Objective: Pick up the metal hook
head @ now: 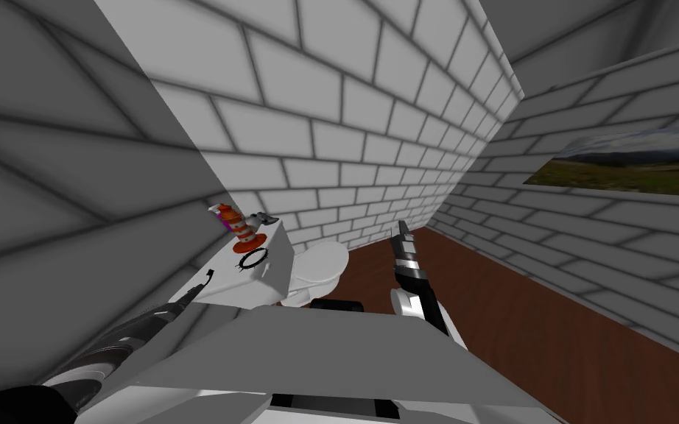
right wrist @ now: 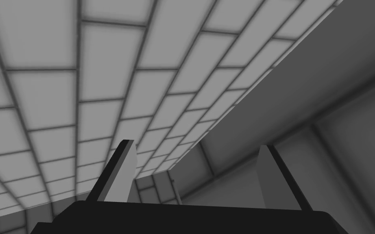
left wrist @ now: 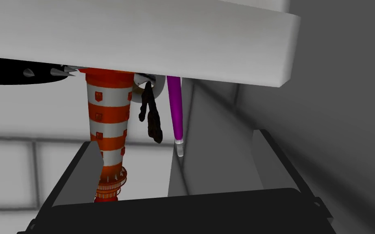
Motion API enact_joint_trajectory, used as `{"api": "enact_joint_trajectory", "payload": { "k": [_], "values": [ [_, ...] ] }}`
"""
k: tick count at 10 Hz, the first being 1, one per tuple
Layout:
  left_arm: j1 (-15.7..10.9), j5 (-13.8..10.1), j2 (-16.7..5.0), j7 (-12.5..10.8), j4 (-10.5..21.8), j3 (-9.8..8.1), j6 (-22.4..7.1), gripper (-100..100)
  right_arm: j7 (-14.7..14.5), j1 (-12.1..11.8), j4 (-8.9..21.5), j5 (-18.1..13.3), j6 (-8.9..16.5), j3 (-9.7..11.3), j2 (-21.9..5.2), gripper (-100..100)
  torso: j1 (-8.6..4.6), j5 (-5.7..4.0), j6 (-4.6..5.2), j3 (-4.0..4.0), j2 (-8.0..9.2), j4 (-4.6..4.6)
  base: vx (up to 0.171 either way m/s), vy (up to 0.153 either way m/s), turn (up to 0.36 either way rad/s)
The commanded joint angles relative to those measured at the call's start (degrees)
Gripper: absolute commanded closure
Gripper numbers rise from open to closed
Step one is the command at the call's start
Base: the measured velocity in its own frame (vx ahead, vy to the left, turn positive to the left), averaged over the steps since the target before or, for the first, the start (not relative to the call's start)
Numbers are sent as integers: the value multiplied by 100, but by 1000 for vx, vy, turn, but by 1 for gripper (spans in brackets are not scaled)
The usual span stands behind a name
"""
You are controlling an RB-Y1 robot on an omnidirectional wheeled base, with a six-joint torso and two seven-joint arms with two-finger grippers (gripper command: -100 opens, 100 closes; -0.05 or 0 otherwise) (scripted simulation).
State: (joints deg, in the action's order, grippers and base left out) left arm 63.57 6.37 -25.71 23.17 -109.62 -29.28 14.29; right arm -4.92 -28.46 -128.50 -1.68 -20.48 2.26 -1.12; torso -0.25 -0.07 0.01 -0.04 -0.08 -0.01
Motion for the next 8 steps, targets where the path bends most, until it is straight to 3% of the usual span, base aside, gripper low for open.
{"api": "enact_joint_trajectory", "payload": {
  "k": [1,8],
  "values": [
    [83,-28,-126,202,159,-105,-17,-100,0,0,0,0,0,0,0,0,0,0,0,0,0,0,49,-62,-140],
    [357,-160,-491,940,844,-504,33,-100,0,-1,0,0,0,-1,0,0,8,2,-3,-1,-1,-1,42,-62,-120]
  ]
}}
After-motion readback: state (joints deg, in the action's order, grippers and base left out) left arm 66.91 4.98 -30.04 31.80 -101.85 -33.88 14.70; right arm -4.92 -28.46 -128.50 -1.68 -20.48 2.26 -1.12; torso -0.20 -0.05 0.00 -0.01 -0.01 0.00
